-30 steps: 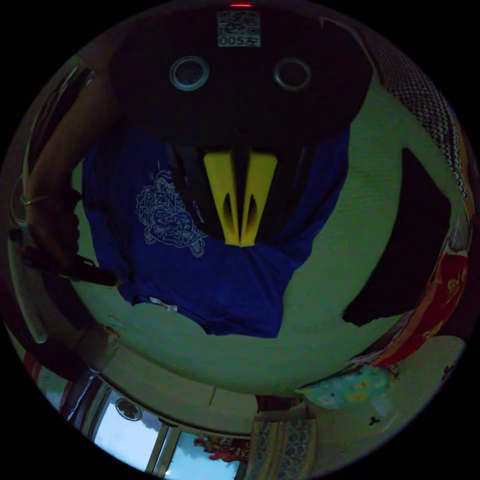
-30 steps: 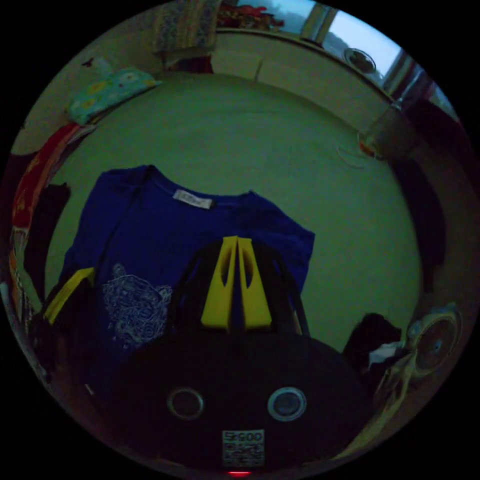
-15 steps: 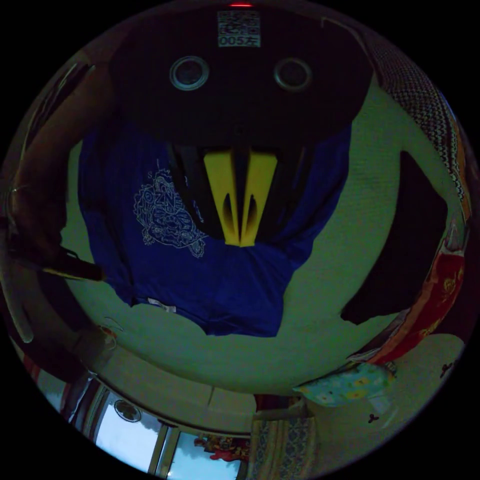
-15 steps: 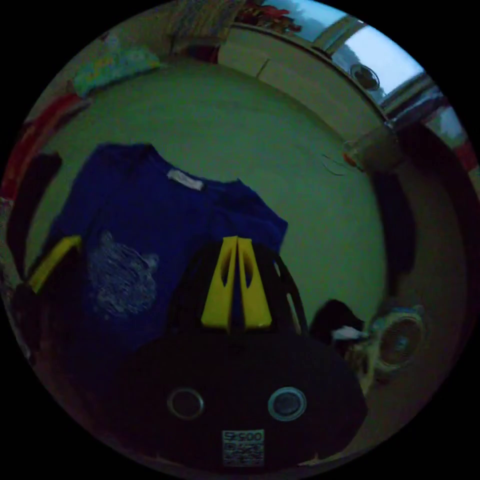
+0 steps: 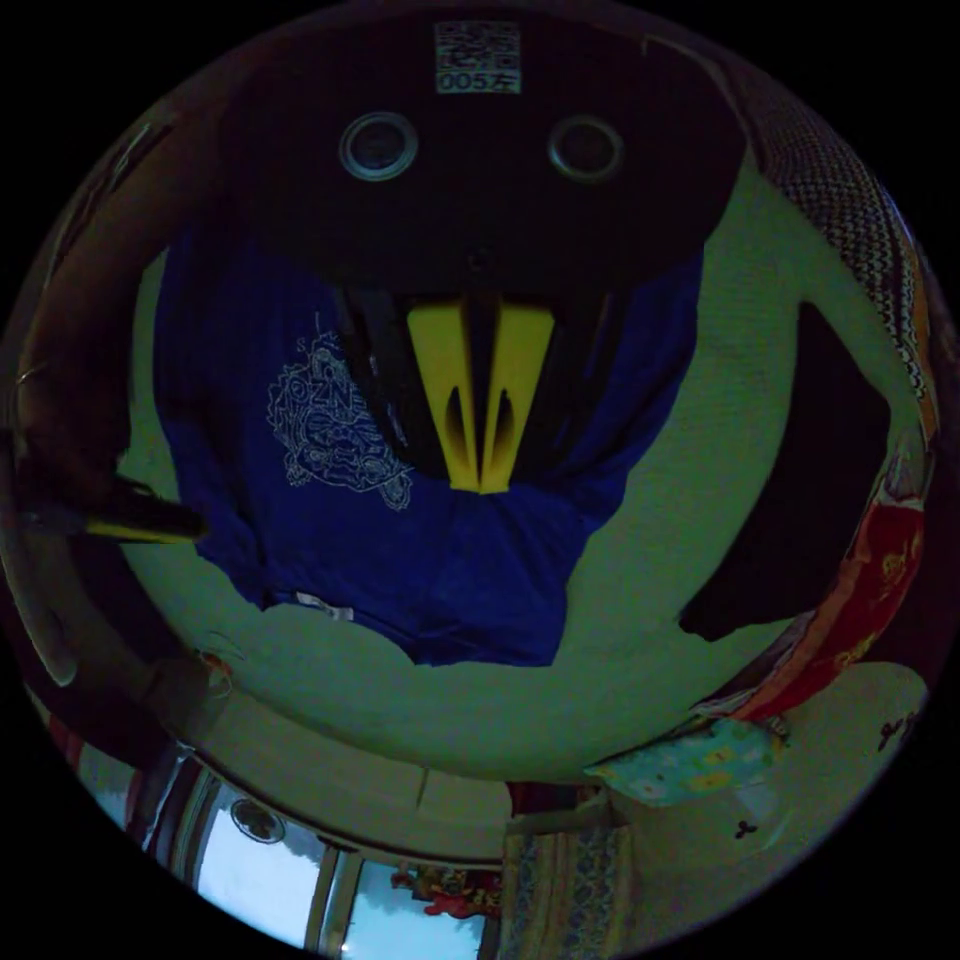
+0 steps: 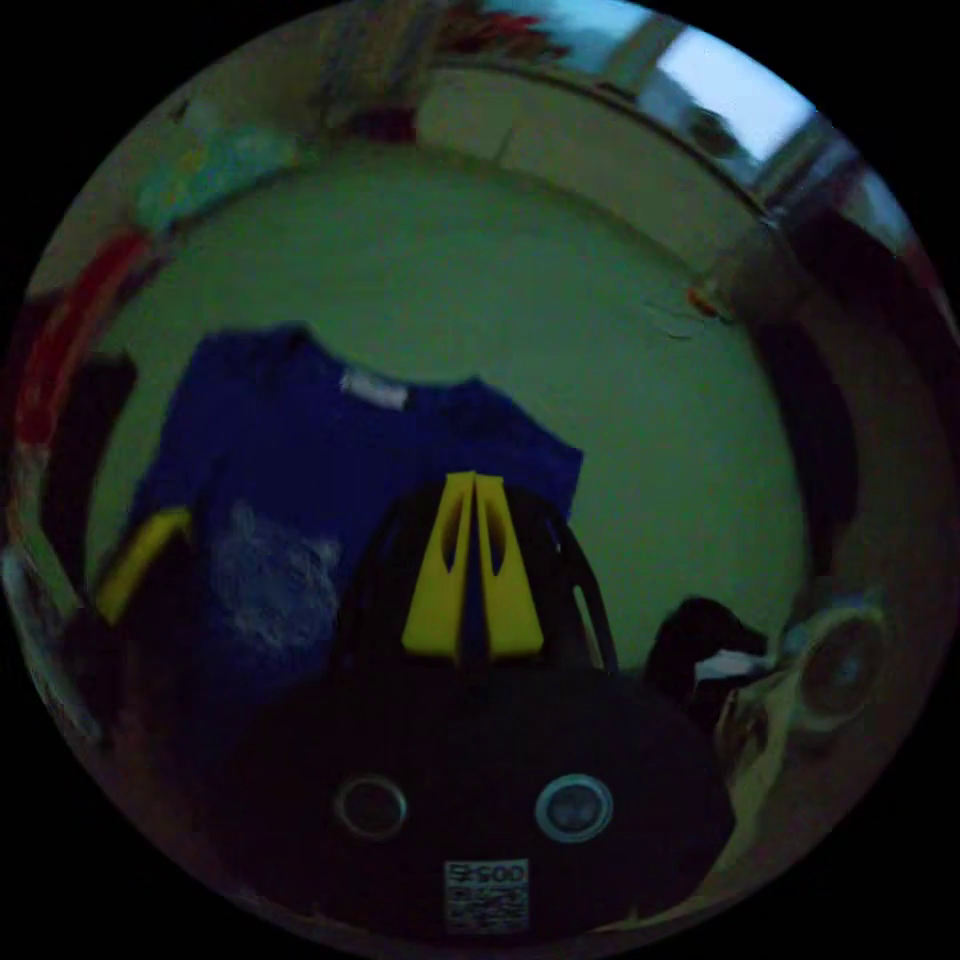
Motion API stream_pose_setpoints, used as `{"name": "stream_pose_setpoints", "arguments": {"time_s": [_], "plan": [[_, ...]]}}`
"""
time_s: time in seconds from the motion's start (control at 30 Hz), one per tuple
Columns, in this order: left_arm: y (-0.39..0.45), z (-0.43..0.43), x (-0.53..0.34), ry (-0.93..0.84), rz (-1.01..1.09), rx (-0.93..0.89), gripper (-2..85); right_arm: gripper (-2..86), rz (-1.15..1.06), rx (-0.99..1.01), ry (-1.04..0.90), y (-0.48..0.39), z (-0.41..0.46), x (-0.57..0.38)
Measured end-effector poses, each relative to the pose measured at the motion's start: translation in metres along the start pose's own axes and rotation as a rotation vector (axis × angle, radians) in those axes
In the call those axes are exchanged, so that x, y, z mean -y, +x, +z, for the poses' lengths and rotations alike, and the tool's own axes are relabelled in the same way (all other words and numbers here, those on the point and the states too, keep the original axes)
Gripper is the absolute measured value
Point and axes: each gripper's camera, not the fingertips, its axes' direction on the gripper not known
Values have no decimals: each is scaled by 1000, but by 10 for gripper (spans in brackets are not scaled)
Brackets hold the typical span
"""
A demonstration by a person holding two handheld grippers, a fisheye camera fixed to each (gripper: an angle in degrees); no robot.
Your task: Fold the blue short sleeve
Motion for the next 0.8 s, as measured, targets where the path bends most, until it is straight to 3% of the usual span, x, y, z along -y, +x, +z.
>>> {"name": "stream_pose_setpoints", "arguments": {"time_s": [0.07,0.13,0.27,0.4,0.5,0.63,0.8], "plan": [[-4,-14,3,48,14,-28,2,-12,7,153,139,26,-21,-29],[-10,-36,6,120,50,-20,4,-12,19,157,188,46,-29,-56],[-28,-58,16,155,81,49,12,-11,108,143,208,98,-29,-124],[-60,-71,48,171,139,-48,47,-1,100,153,212,137,-21,-167],[-81,-69,81,192,252,-115,92,66,124,249,250,172,-8,-192],[-113,-45,123,130,273,-107,137,145,96,290,274,207,14,-218],[-130,-23,140,26,313,-88,162,168,134,284,206,243,37,-242]]}}
